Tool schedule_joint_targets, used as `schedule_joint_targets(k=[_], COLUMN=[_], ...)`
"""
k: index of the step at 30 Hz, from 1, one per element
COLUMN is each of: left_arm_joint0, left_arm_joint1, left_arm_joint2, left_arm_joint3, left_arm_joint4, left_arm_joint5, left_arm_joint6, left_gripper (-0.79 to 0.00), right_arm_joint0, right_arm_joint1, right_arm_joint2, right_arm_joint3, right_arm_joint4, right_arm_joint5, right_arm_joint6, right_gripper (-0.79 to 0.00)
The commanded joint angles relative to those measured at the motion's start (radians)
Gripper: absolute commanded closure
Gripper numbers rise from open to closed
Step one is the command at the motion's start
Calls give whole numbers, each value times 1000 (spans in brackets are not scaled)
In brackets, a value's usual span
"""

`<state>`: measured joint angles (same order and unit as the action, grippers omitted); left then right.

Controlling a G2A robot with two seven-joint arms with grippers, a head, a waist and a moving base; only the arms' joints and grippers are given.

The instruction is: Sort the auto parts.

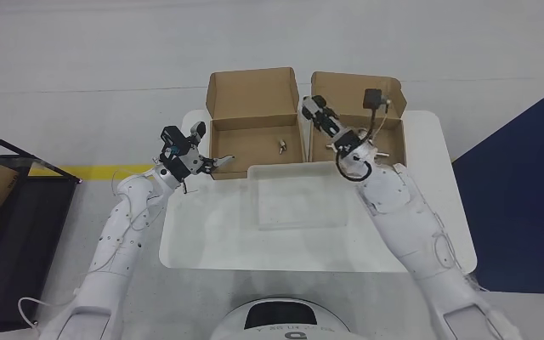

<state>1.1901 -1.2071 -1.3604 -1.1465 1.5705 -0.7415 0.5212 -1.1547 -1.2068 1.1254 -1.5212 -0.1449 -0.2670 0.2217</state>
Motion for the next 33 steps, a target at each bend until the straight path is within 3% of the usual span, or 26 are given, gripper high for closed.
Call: schedule_joint_targets(k=[1, 7, 14, 23, 25, 29, 33], left_arm_joint0=[0, 0, 0, 0, 0, 0, 0], left_arm_joint1=[0, 0, 0, 0, 0, 0, 0], left_arm_joint2=[0, 0, 0, 0, 0, 0, 0], left_arm_joint3=[0, 0, 0, 0, 0, 0, 0], left_arm_joint4=[0, 0, 0, 0, 0, 0, 0], left_arm_joint5=[0, 0, 0, 0, 0, 0, 0], left_arm_joint6=[0, 0, 0, 0, 0, 0, 0], left_gripper=[-785, -785, -785, -785, -785, -785, -785], right_arm_joint0=[57, 250, 413, 523, 533, 551, 562], right_arm_joint1=[-7, -70, -171, -289, -307, -334, -349], right_arm_joint2=[-32, -218, -425, -541, -546, -553, -542], right_arm_joint3=[59, 256, 450, 708, 741, 798, 827], right_arm_joint4=[37, 107, 78, 83, 94, 98, 107], right_arm_joint5=[41, 305, 573, 659, 648, 643, 625], right_arm_joint6=[115, 261, 197, 74, 63, 57, 62], right_gripper=[0, 0, 0, 0, -49, -277, -416])
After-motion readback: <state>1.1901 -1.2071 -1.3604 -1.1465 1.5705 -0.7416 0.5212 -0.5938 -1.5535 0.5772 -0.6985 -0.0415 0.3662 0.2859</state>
